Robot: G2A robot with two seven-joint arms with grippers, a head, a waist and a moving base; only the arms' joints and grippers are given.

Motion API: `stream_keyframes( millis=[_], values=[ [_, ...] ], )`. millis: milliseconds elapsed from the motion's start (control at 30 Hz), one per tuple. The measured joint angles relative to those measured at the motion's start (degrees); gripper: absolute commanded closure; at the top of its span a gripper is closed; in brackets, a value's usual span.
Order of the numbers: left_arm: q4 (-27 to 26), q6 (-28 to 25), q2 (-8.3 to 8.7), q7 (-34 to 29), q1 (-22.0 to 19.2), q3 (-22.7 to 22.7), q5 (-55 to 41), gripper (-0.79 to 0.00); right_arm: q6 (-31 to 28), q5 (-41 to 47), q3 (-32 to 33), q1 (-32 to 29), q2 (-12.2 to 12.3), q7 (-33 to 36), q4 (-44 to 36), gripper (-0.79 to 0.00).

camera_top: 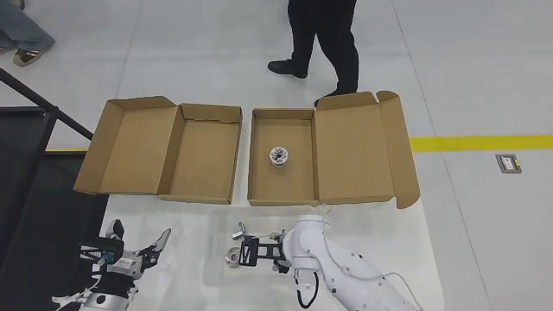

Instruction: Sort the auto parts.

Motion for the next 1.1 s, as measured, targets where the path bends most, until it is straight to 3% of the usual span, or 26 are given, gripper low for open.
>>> stream_keyframes(
  millis=[467, 1100],
  values=[
    [0.00, 0.00, 0.00, 0.00, 0.00, 0.00, 0.00, -0.785, 4.29, 1.15, -5.30, 2.19, -0.35, 4.28, 1.39, -0.480],
    [0.00, 0.00, 0.00, 0.00, 0.00, 0.00, 0.00, -0.785, 6.89, -0.25, -6.79, 3.20, -1.49, 4.37, 4.33, -0.376]
  ],
)
